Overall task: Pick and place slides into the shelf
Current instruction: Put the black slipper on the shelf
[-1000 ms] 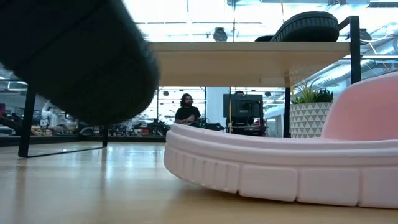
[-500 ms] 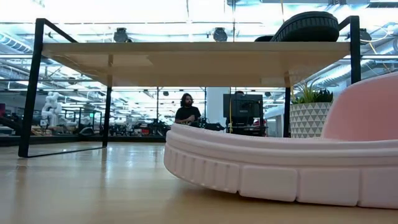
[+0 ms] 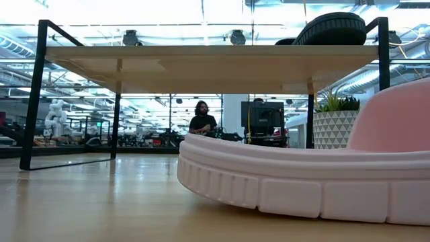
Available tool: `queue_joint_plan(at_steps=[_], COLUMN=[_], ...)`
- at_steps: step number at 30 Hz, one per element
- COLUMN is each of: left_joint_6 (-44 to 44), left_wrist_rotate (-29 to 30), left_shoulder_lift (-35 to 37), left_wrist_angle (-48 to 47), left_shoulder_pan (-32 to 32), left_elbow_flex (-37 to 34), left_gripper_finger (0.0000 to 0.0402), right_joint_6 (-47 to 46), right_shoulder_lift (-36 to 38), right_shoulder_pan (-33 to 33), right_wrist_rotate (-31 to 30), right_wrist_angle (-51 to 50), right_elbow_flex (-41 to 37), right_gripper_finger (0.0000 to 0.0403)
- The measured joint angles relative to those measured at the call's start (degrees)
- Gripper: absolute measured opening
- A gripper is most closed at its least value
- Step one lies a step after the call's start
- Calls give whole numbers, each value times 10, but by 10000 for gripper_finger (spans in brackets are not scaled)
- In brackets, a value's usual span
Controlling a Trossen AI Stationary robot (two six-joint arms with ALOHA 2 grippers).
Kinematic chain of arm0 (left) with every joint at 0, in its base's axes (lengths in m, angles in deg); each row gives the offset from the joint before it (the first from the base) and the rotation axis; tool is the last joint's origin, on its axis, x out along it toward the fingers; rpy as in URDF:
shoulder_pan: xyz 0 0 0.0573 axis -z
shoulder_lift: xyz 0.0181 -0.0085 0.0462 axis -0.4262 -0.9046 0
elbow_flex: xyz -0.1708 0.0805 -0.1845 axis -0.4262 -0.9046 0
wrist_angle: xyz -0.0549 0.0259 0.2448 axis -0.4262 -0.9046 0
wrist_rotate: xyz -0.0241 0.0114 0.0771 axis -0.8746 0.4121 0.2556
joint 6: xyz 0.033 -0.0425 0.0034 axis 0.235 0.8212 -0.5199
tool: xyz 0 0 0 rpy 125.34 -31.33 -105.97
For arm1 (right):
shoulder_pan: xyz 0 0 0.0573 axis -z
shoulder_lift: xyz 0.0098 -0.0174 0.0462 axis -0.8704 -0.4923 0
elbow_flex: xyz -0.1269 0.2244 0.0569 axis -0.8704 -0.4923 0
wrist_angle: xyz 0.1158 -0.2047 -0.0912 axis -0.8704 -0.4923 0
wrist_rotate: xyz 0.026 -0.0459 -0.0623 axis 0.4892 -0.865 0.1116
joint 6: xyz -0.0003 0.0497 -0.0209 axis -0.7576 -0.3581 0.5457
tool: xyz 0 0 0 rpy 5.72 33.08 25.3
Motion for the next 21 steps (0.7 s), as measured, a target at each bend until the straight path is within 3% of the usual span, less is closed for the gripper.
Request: queue_joint_plan(at_steps=[9, 14, 21], left_joint_6=[-269, -327, -398], left_wrist_rotate=[164, 202, 273], left_shoulder_lift=[3, 26, 44], left_wrist_angle=[0, 0, 2], left_shoulder_pan=[-47, -82, -98], left_elbow_flex=[3, 4, 3], left_gripper_finger=[0, 0, 0], right_joint_6=[-118, -169, -256], right_shoulder_lift=[0, 0, 0], right_shoulder_pan=[0, 7, 46], right_wrist_rotate=[101, 156, 166], right_wrist_angle=[0, -5, -58], right_elbow_flex=[0, 0, 0], right_gripper_finger=[138, 138, 139])
